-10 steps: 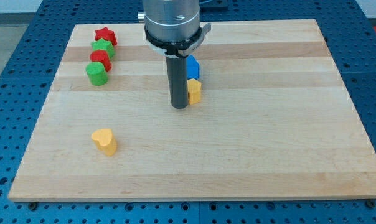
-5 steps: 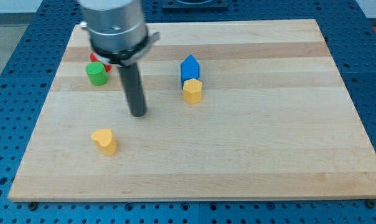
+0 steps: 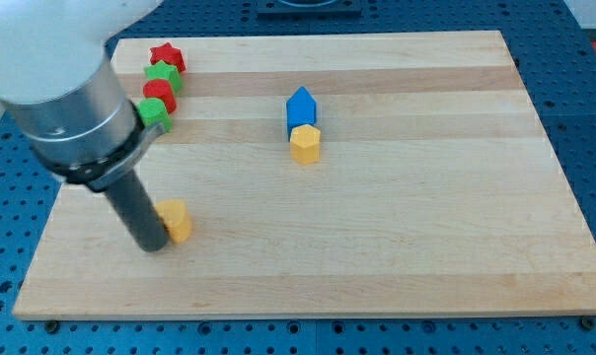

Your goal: Move the yellow heart towards the yellow hexagon

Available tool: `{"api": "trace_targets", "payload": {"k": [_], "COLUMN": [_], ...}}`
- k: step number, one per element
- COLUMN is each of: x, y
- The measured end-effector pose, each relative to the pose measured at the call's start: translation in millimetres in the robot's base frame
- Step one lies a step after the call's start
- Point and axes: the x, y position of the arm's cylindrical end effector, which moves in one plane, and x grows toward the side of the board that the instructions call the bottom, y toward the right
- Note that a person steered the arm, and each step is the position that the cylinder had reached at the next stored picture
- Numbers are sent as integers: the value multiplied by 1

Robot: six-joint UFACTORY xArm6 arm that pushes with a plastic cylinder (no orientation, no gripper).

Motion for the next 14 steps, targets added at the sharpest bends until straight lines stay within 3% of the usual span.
{"api": "trace_targets", "payload": {"k": [2,11,14], "x": [-27,-42,-51], "y": [35,19,61]}}
